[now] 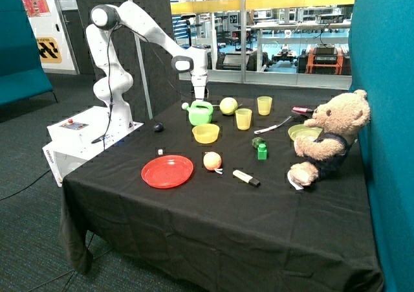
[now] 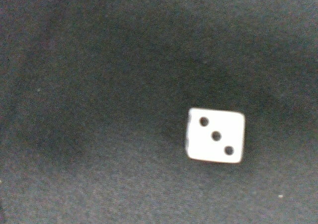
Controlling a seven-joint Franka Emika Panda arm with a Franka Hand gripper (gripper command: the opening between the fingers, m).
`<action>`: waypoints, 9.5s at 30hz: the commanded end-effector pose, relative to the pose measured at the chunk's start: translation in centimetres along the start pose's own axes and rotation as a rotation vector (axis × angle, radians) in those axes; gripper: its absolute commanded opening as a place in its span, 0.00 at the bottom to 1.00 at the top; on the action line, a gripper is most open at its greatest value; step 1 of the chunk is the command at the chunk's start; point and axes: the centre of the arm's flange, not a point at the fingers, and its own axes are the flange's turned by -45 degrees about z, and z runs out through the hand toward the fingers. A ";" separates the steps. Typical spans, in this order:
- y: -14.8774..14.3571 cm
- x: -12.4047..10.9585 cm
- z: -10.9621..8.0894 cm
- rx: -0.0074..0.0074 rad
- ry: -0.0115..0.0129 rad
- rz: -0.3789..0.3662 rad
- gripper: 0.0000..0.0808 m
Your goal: Roll the dices in the bowl
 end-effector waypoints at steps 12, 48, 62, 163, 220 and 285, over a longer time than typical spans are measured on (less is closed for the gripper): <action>-1.3 0.0 2.5 0.0020 0.0000 0.042 0.53; -1.2 1.2 3.7 0.0020 0.0000 0.025 0.52; -0.6 1.3 4.6 0.0020 0.0000 0.036 0.48; 2.4 4.3 -7.0 0.0020 0.0001 -0.027 0.00; 27.7 2.8 -10.1 0.0020 -0.0003 0.350 0.00; 28.2 1.5 -8.2 0.0020 -0.0003 0.330 0.59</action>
